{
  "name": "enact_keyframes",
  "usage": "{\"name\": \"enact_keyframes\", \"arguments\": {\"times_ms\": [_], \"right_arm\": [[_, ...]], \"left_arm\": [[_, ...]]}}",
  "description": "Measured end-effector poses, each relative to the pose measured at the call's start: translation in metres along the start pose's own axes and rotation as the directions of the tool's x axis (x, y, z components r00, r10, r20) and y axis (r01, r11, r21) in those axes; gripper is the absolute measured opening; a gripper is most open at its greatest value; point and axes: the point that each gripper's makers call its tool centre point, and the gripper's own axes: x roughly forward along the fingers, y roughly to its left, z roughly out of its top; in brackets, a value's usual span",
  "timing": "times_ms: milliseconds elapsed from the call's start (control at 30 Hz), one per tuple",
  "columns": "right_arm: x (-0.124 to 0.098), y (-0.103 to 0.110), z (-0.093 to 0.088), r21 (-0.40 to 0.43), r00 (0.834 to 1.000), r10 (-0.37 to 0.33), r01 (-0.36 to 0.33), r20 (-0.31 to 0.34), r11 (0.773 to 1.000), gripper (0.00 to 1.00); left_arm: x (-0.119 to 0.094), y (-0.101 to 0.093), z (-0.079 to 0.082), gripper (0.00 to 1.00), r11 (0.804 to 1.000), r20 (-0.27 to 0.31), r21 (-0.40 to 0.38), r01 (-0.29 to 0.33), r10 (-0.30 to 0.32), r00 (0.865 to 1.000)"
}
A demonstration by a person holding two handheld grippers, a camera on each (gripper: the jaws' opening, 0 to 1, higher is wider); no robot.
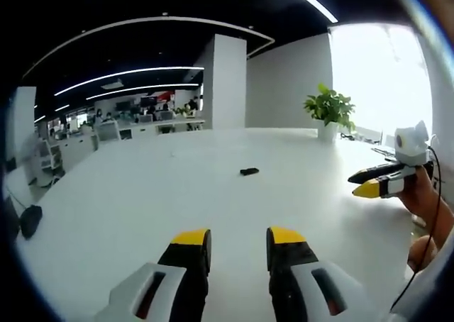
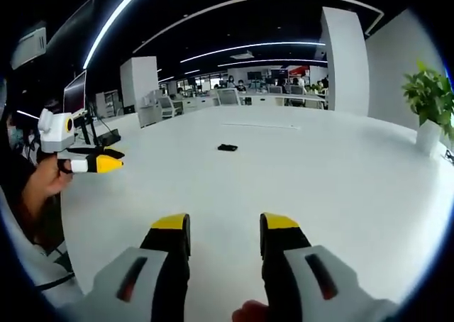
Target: Snap the two parts of the plastic buckle together until the buckle closes and remains connected.
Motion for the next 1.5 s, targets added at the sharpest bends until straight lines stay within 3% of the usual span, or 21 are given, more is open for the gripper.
{"name": "enact_keyframes", "arguments": {"times_ms": [900,1300,1500], "right_arm": [[-0.0054,0.0004,-0.0023,0.012,1.000,-0.017,0.017,0.006,1.000,0.39],[-0.0029,0.0038,-0.0016,-0.006,1.000,0.000,0.000,0.007,1.000,0.40],[-0.0033,0.0077,-0.0014,-0.012,1.000,0.016,-0.016,0.008,1.000,0.40]], "left_arm": [[0.0047,-0.0034,-0.0002,0.31,1.000,0.008,0.008,-0.006,0.006,1.000],[0.0044,-0.0012,-0.0056,0.31,1.000,-0.003,-0.002,-0.023,0.023,1.000],[0.0040,-0.0036,0.0006,0.32,1.000,0.013,0.001,-0.014,0.014,1.000]]}}
